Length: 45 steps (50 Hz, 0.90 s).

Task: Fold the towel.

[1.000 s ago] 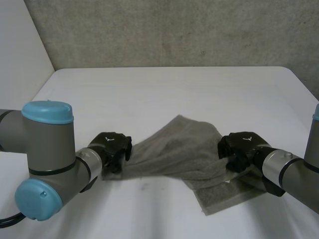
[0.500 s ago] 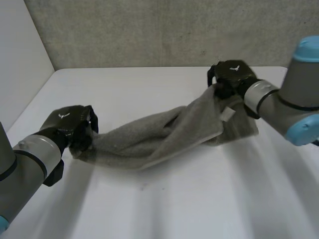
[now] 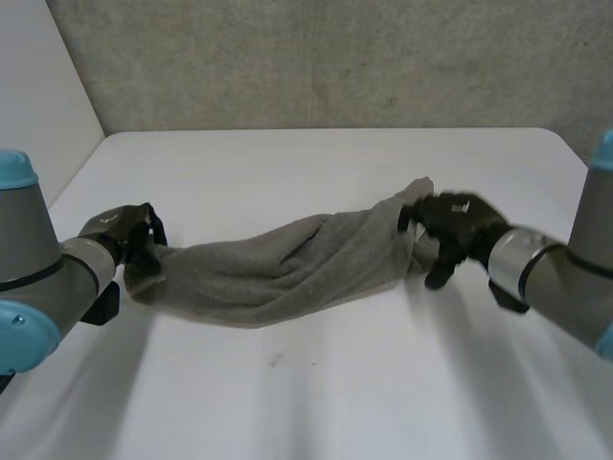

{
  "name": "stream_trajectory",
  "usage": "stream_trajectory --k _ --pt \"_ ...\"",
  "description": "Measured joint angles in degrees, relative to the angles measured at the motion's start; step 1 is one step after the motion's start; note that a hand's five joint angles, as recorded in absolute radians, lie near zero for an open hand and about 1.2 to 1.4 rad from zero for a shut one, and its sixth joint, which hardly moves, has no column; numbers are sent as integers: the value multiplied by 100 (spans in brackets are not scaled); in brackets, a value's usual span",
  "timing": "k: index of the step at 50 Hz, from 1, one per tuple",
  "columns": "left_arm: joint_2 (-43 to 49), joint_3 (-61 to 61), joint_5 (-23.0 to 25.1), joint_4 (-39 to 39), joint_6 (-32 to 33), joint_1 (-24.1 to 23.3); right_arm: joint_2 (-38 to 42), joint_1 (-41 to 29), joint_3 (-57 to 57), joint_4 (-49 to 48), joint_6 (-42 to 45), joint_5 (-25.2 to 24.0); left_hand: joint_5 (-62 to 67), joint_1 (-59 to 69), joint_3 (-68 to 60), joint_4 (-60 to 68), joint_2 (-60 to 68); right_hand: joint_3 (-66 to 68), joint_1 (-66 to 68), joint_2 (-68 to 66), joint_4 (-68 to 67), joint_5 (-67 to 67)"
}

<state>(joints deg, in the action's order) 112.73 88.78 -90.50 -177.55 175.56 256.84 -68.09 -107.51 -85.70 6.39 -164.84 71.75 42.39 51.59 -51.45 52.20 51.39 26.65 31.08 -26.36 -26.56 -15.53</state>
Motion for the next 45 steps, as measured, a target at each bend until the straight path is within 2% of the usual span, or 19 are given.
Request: stream_trajectory --k 1,2,5,9,16,31,45 --pt "22 -1 4 0 4 4 7 -2 -70 -9 27 -42 -552 -562 559 -640 -558 0 0 0 0 0" --pt "48 4 11 1 9 7 27 -4 -175 -30 75 -111 -552 -562 559 -640 -558 242 274 -238 -247 -233" --pt "61 47 33 1 31 7 229 -20 -435 -142 266 -391 -2353 -2322 2263 -2348 -2319 566 612 -578 -563 -530" --pt "-49 119 53 8 62 -1 565 -32 -490 -298 448 -584 -3062 -2960 2957 -3049 -2955 597 652 -600 -594 -571" --pt "-460 383 70 -2 179 -11 1047 -34 -232 -558 586 -624 -3240 -3141 3133 -3222 -3138 581 589 -584 -580 -569" --pt "-1288 1428 128 -244 946 -102 1735 -57 816 -876 549 -570 -2935 -2862 2843 -2915 -2839 472 309 -541 -432 -454" --pt "-1496 1795 536 -318 964 -104 2383 -311 1674 -1310 513 -391 -2919 -2850 2829 -2905 -2822 385 240 -504 -370 -439"
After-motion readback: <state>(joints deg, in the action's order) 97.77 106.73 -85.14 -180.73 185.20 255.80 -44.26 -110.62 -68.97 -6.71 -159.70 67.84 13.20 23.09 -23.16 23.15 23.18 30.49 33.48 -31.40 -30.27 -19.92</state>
